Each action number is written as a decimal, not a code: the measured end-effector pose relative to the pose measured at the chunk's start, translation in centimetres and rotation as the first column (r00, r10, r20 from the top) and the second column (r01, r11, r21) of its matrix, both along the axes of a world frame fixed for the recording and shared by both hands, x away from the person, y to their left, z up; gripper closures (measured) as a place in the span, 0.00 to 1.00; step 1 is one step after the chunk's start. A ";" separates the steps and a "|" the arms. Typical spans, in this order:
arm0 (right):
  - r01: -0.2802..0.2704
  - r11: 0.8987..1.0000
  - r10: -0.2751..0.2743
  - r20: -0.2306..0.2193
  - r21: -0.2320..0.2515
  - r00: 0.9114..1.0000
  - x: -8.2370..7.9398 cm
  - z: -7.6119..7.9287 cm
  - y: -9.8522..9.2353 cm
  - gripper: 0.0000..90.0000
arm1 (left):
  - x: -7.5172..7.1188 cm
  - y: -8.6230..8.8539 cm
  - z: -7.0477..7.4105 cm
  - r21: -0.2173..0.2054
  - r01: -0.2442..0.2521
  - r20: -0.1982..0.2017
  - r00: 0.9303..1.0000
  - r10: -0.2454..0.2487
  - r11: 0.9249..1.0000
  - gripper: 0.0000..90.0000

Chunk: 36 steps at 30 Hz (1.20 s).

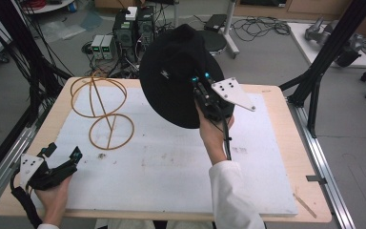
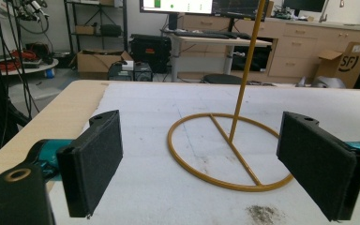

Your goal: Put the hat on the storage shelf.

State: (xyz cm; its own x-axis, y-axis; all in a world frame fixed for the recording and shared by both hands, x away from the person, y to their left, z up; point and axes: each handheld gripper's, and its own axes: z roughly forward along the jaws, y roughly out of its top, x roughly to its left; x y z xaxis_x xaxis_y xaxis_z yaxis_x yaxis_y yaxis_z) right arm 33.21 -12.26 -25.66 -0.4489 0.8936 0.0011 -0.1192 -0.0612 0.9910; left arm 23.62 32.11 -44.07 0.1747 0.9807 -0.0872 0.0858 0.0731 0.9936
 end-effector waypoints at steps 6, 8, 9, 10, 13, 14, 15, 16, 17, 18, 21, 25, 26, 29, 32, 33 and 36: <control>-0.043 0.999 0.043 0.022 0.022 0.999 0.6 0.4 2.1 0.96 | -0.2 0.2 0.0 -0.005 -0.011 0.008 1.000 0.011 1.000 0.17; -0.055 0.998 0.054 0.030 0.028 0.998 0.8 0.5 2.7 0.96 | -0.2 0.4 0.0 -0.004 -0.012 0.009 1.000 0.012 1.000 0.17; -0.058 0.998 0.057 0.032 0.030 0.998 0.8 0.5 3.0 0.96 | -0.2 0.4 0.0 -0.006 -0.014 0.011 1.000 0.014 1.000 0.17; -0.064 0.997 0.063 0.033 0.034 0.997 0.8 0.5 3.3 0.96 | -0.2 0.5 0.0 -0.006 -0.013 0.009 1.000 0.013 1.000 0.17; -0.078 0.996 0.077 0.035 0.032 0.996 1.0 0.7 4.1 0.96 | -0.3 0.6 0.0 -0.008 -0.015 0.008 1.000 0.015 1.000 0.17; -0.085 0.996 0.084 0.035 0.034 0.996 1.1 0.8 4.4 0.96 | -0.3 0.6 0.0 -0.006 -0.014 0.008 1.000 0.014 1.000 0.17; -0.090 0.995 0.089 0.039 0.037 0.995 1.2 0.8 4.7 0.96 | -0.4 0.6 0.0 -0.008 -0.015 0.008 1.000 0.015 1.000 0.18; -0.096 0.995 0.094 0.039 0.041 0.995 1.2 0.9 5.0 0.96 | -0.5 0.7 0.0 -0.005 -0.015 0.008 1.000 0.015 1.000 0.18; -0.097 0.995 0.096 0.042 0.038 0.995 1.3 1.0 5.3 0.96 | -0.5 0.7 0.0 -0.009 -0.018 0.009 1.000 0.018 1.000 0.18; -0.097 0.995 0.096 0.043 0.034 0.994 1.4 1.0 5.6 0.96 | -0.6 0.8 0.0 -0.004 -0.020 0.007 1.000 0.020 1.000 0.18; -0.101 0.994 0.099 0.047 0.034 0.994 1.6 1.3 6.6 0.96 | -0.9 0.9 0.0 -0.007 -0.026 0.009 1.000 0.026 1.000 0.18; -0.130 0.991 0.128 0.058 0.039 0.990 1.8 1.8 7.9 0.96 | -1.0 1.0 0.0 -0.011 -0.032 0.011 0.999 0.032 0.999 0.18; -0.139 0.990 0.136 0.059 0.035 0.989 1.7 2.0 8.3 0.96 | -1.0 1.0 0.0 -0.012 -0.033 0.012 0.999 0.033 0.999 0.18; -0.163 0.986 0.161 0.067 0.031 0.985 1.7 2.3 9.4 0.96 | -0.8 1.0 0.0 -0.008 -0.026 0.008 1.000 0.027 1.000 0.18; -0.188 0.982 0.186 0.073 0.021 0.980 1.6 2.6 10.5 0.96 | -0.8 0.8 0.0 -0.003 -0.022 0.010 1.000 0.022 1.000 0.18; -0.198 0.980 0.196 0.076 0.019 0.978 1.6 2.7 11.0 0.96 | -0.8 0.7 0.0 -0.003 -0.022 0.011 1.000 0.022 1.000 0.18; -0.220 0.975 0.218 0.079 0.021 0.973 1.6 2.8 12.3 0.96 | -0.8 0.8 0.0 -0.002 -0.021 0.010 1.000 0.021 1.000 0.18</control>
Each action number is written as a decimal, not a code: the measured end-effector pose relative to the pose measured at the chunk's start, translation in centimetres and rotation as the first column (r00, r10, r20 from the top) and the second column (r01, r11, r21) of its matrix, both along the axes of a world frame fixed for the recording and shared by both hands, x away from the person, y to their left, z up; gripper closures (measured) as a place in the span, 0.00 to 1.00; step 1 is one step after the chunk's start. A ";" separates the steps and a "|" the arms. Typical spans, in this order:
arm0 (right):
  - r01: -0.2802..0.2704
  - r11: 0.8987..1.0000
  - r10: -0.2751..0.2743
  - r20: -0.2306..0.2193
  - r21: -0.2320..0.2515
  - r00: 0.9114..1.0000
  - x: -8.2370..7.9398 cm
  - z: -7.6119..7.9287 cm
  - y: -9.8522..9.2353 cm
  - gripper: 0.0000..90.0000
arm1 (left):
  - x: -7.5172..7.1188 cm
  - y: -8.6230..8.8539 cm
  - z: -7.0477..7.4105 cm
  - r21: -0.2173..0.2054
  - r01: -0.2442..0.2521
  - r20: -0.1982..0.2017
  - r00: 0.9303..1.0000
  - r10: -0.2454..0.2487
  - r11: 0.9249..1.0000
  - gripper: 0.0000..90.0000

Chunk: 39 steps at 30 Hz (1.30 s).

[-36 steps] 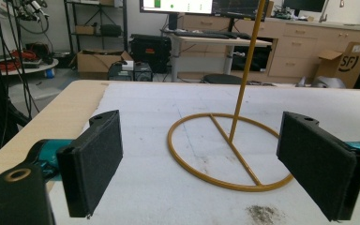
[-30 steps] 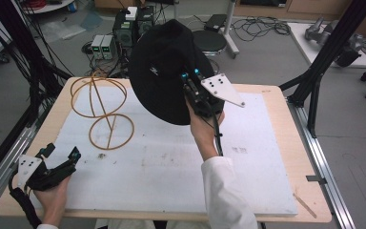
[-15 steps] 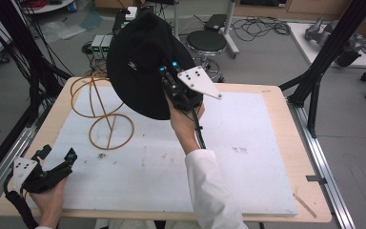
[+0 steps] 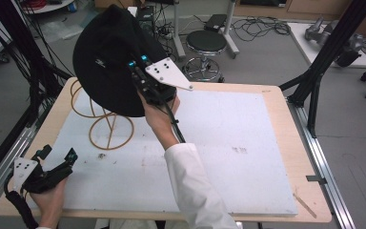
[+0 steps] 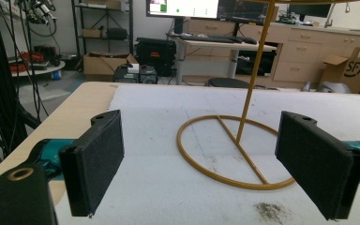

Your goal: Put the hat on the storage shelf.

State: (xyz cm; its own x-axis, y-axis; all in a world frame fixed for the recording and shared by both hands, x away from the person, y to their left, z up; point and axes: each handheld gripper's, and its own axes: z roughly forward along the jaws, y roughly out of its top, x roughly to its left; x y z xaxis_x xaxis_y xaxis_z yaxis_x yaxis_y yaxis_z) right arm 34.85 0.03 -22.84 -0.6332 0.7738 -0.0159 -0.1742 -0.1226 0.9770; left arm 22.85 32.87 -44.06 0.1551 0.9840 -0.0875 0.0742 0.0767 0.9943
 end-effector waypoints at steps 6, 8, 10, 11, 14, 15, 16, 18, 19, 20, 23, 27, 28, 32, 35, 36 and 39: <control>-0.032 0.999 0.032 -0.013 0.008 0.999 0.2 0.0 2.6 0.96 | 0.0 0.1 0.0 -0.005 -0.007 0.004 1.000 0.007 1.000 0.18; -0.042 0.999 0.042 -0.016 0.001 0.999 0.3 0.0 3.5 0.96 | 0.0 0.1 0.0 -0.003 -0.008 0.006 1.000 0.008 1.000 0.18; -0.053 0.999 0.053 -0.016 -0.004 0.998 0.3 -0.1 4.3 0.96 | 0.1 0.0 0.1 -0.002 -0.006 0.009 1.000 0.006 1.000 0.18; -0.060 0.998 0.060 -0.016 -0.006 0.998 0.3 -0.1 4.6 0.96 | 0.1 0.0 0.1 0.001 -0.008 0.010 1.000 0.008 1.000 0.18; -0.076 0.997 0.076 -0.016 -0.022 0.997 0.3 -0.2 5.5 0.96 | 0.0 0.0 0.2 0.014 -0.016 0.018 1.000 0.015 1.000 0.18; -0.081 0.996 0.081 -0.016 -0.031 0.997 0.4 -0.3 5.8 0.96 | 0.0 0.0 0.2 0.016 -0.020 0.021 1.000 0.020 1.000 0.18; -0.084 0.996 0.083 -0.019 -0.036 0.996 0.4 -0.4 6.0 0.96 | 0.0 0.0 0.2 0.017 -0.023 0.023 0.999 0.022 1.000 0.18; -0.091 0.995 0.090 -0.029 -0.042 0.996 0.5 -0.6 6.5 0.96 | 0.0 0.1 0.2 0.015 -0.024 0.021 1.000 0.024 1.000 0.18; -0.094 0.995 0.092 -0.037 -0.042 0.995 0.6 -0.7 6.7 0.96 | 0.0 0.1 0.2 0.016 -0.024 0.021 0.999 0.024 1.000 0.18; -0.095 0.994 0.093 -0.044 -0.045 0.995 0.7 -0.8 6.9 0.96 | 0.0 0.1 0.2 0.016 -0.024 0.021 0.999 0.024 1.000 0.18; -0.099 0.993 0.095 -0.064 -0.058 0.993 0.9 -1.3 7.4 0.96 | 0.0 0.1 0.2 0.017 -0.024 0.020 1.000 0.024 1.000 0.18; -0.102 0.993 0.098 -0.085 -0.054 0.992 1.0 -1.8 7.7 0.96 | 0.1 0.1 0.2 0.016 -0.022 0.021 1.000 0.022 1.000 0.18; -0.101 0.993 0.096 -0.091 -0.056 0.991 1.1 -1.9 7.8 0.96 | 0.1 0.1 0.2 0.017 -0.022 0.021 1.000 0.022 1.000 0.18; -0.101 0.992 0.092 -0.109 -0.074 0.990 1.2 -2.2 8.2 0.96 | 0.1 0.1 0.2 0.013 -0.020 0.020 1.000 0.019 1.000 0.18; -0.105 0.991 0.094 -0.126 -0.083 0.987 1.5 -2.5 8.3 0.96 | 0.2 0.1 0.2 0.009 -0.021 0.020 1.000 0.021 1.000 0.18; -0.107 0.990 0.095 -0.132 -0.089 0.987 1.6 -2.6 8.4 0.96 | 0.2 0.1 0.1 0.010 -0.021 0.020 1.000 0.021 1.000 0.18; -0.109 0.989 0.094 -0.150 -0.101 0.984 1.8 -2.8 8.5 0.96 | 0.3 0.2 0.1 0.008 -0.019 0.014 1.000 0.018 1.000 0.18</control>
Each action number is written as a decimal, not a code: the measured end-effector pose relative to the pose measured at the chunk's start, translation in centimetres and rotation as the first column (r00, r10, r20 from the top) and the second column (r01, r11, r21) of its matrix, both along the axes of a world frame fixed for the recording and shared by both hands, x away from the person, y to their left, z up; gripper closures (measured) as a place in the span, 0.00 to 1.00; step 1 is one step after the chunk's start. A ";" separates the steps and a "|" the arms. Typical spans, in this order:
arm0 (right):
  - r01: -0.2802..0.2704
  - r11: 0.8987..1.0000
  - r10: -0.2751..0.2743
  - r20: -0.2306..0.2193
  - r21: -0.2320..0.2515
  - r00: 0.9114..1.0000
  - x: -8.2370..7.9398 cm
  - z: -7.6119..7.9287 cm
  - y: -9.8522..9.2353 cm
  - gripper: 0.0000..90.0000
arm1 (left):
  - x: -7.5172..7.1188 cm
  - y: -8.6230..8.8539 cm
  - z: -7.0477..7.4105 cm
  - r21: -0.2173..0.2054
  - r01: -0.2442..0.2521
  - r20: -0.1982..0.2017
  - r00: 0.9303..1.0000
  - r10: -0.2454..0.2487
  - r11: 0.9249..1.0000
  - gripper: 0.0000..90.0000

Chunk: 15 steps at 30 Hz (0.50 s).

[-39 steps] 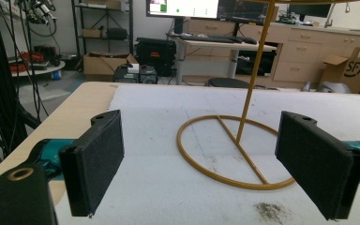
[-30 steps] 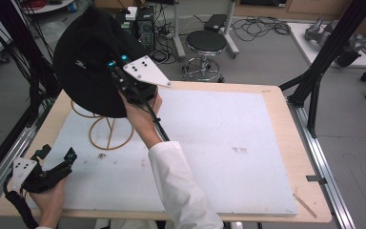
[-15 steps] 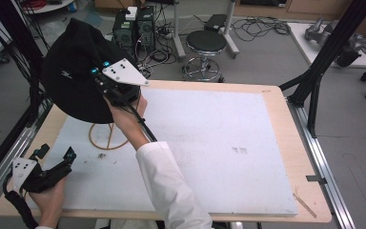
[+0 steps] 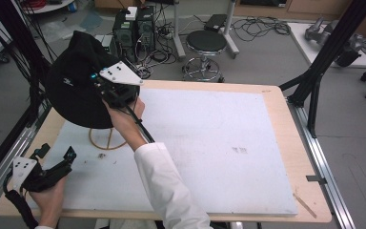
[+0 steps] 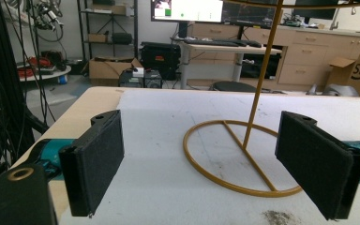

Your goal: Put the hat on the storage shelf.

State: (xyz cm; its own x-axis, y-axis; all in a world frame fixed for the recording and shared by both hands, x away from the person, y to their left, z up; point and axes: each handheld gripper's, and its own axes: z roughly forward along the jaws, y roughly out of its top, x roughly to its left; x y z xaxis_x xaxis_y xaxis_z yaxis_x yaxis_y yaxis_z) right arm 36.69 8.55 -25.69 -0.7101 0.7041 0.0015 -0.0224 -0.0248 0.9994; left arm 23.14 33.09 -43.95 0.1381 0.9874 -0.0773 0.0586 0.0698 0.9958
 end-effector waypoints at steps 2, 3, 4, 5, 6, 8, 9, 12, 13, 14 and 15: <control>-0.003 1.000 0.003 -0.010 -0.003 1.000 0.2 -0.2 0.1 0.95 | 0.0 0.0 0.0 -0.001 -0.001 0.000 1.000 0.001 1.000 0.18; -0.004 1.000 0.004 -0.015 -0.006 1.000 0.2 -0.3 0.2 0.95 | 0.0 0.0 0.0 -0.002 -0.002 -0.001 1.000 0.002 1.000 0.18; -0.009 1.000 0.009 -0.022 -0.007 1.000 0.3 -0.3 0.3 0.95 | 0.0 0.0 0.0 -0.002 -0.002 -0.001 1.000 0.002 1.000 0.18; -0.010 1.000 0.010 -0.023 -0.009 1.000 0.3 -0.4 0.3 0.95 | 0.0 0.0 0.0 -0.003 -0.002 -0.001 1.000 0.002 1.000 0.18; -0.013 1.000 0.013 -0.029 -0.011 1.000 0.3 -0.4 0.3 0.95 | 0.1 0.0 0.0 -0.003 -0.001 -0.001 1.000 0.001 1.000 0.18; -0.014 1.000 0.014 -0.037 -0.015 0.999 0.4 -0.4 0.3 0.95 | 0.1 0.0 0.0 -0.003 0.004 -0.004 1.000 -0.004 1.000 0.18; -0.016 1.000 0.015 -0.044 -0.016 0.999 0.5 -0.5 0.3 0.95 | 0.1 0.0 0.0 -0.004 0.005 -0.003 1.000 -0.005 1.000 0.18; -0.020 1.000 0.019 -0.058 -0.018 0.998 0.6 -0.5 0.2 0.95 | 0.1 -0.1 0.0 -0.004 0.008 -0.002 1.000 -0.008 1.000 0.18; -0.022 1.000 0.021 -0.063 -0.017 0.998 0.6 -0.5 0.2 0.95 | 0.1 -0.1 0.0 -0.003 0.008 -0.002 1.000 -0.008 1.000 0.18; -0.025 1.000 0.024 -0.067 -0.018 0.997 0.6 -0.5 0.2 0.95 | 0.1 -0.1 0.0 -0.005 0.008 -0.001 1.000 -0.008 1.000 0.18; -0.025 0.999 0.023 -0.068 -0.022 0.997 0.6 -0.5 0.2 0.94 | 0.2 -0.1 0.0 -0.007 0.009 0.001 1.000 -0.009 1.000 0.18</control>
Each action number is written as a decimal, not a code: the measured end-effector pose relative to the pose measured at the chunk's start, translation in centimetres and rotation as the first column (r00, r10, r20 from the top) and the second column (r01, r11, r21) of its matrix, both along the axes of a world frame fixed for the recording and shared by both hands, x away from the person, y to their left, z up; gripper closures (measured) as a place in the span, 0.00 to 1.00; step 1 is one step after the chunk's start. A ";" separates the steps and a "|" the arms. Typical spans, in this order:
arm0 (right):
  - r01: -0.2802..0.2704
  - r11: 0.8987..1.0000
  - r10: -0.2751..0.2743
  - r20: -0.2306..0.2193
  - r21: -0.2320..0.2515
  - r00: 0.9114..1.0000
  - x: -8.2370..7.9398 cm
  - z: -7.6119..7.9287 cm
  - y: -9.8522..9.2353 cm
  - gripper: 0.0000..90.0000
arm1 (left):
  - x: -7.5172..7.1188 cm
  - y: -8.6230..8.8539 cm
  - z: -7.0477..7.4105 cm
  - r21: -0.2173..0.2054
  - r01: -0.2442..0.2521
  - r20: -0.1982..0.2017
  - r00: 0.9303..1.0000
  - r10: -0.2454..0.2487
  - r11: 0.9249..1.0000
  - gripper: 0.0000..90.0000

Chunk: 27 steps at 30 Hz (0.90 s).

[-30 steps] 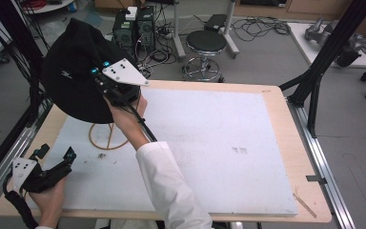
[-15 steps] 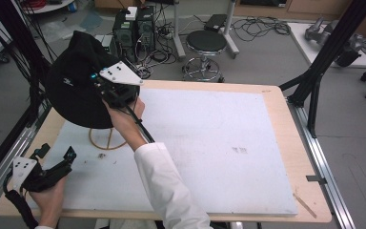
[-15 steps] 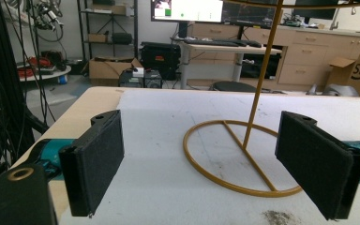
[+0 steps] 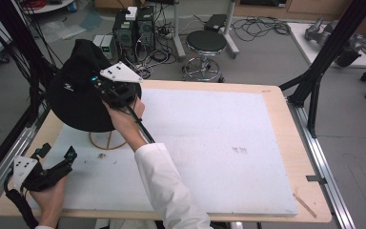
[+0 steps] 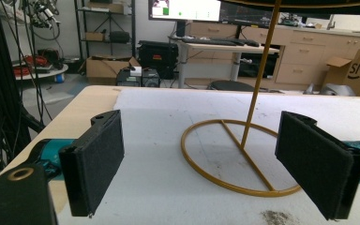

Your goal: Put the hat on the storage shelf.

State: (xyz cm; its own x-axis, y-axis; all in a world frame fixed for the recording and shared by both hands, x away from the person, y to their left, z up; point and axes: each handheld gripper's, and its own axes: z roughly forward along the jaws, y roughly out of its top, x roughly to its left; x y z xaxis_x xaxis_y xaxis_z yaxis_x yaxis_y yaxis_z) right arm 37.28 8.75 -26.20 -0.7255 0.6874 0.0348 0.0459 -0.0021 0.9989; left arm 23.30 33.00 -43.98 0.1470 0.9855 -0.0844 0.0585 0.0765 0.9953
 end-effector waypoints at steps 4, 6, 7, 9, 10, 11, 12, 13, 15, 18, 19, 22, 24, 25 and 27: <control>0.005 1.000 -0.005 -0.016 -0.019 1.000 0.1 -0.1 0.1 0.93 | 0.0 0.1 0.0 -0.004 0.001 -0.004 1.000 -0.001 1.000 0.18; 0.010 1.000 -0.010 -0.019 -0.028 1.000 0.1 -0.2 0.1 0.91 | 0.0 0.1 0.0 -0.004 0.000 -0.003 1.000 0.000 1.000 0.18; 0.020 0.999 -0.020 -0.019 -0.031 1.000 0.0 -0.2 0.2 0.89 | 0.0 0.1 0.0 -0.004 0.000 -0.002 1.000 0.000 1.000 0.18; 0.022 0.999 -0.023 -0.023 -0.034 0.999 0.0 -0.2 0.2 0.89 | 0.0 0.1 0.0 -0.006 0.001 -0.003 1.000 -0.001 1.000 0.18; 0.023 0.999 -0.024 -0.029 -0.040 0.999 0.0 -0.2 0.2 0.89 | 0.0 0.1 0.0 -0.006 0.001 -0.003 1.000 -0.001 1.000 0.18; 0.023 0.999 -0.024 -0.029 -0.043 0.999 0.0 -0.3 0.2 0.89 | 0.0 0.1 0.0 -0.006 0.002 -0.003 1.000 -0.002 1.000 0.18; 0.023 0.999 -0.025 -0.029 -0.044 0.999 0.0 -0.3 0.2 0.88 | 0.0 0.1 0.0 -0.006 0.001 -0.004 1.000 -0.001 1.000 0.18; 0.024 0.999 -0.025 -0.030 -0.043 0.999 0.0 -0.3 0.2 0.88 | 0.0 0.0 0.0 -0.007 0.001 -0.004 1.000 -0.001 1.000 0.18; 0.025 0.999 -0.027 -0.034 -0.038 0.999 -0.1 -0.2 0.1 0.86 | 0.0 0.0 0.0 -0.005 0.002 -0.003 1.000 -0.002 1.000 0.18; 0.020 0.999 -0.022 -0.035 -0.033 0.999 -0.1 -0.1 0.0 0.82 | 0.0 0.1 0.0 -0.006 0.002 -0.004 1.000 -0.002 1.000 0.18; 0.017 0.999 -0.018 -0.037 -0.034 0.999 -0.1 -0.1 0.0 0.80 | 0.0 0.1 0.0 -0.006 0.002 -0.003 1.000 -0.002 1.000 0.18; 0.003 1.000 -0.005 -0.052 -0.031 0.999 -0.1 -0.1 -0.1 0.73 | 0.0 0.0 0.0 -0.005 0.003 -0.003 1.000 -0.003 1.000 0.18; -0.006 0.999 0.004 -0.050 -0.034 0.999 -0.1 -0.1 -0.2 0.69 | 0.0 0.0 0.0 -0.005 0.004 -0.003 1.000 -0.004 1.000 0.18; -0.006 0.999 0.004 -0.046 -0.036 0.999 -0.2 0.0 -0.2 0.67 | 0.0 0.0 0.0 -0.006 0.003 -0.004 1.000 -0.003 1.000 0.18; -0.002 0.999 0.001 -0.041 -0.035 0.999 -0.3 0.1 -0.2 0.61 | 0.1 0.0 0.0 -0.008 0.004 -0.005 1.000 -0.004 1.000 0.18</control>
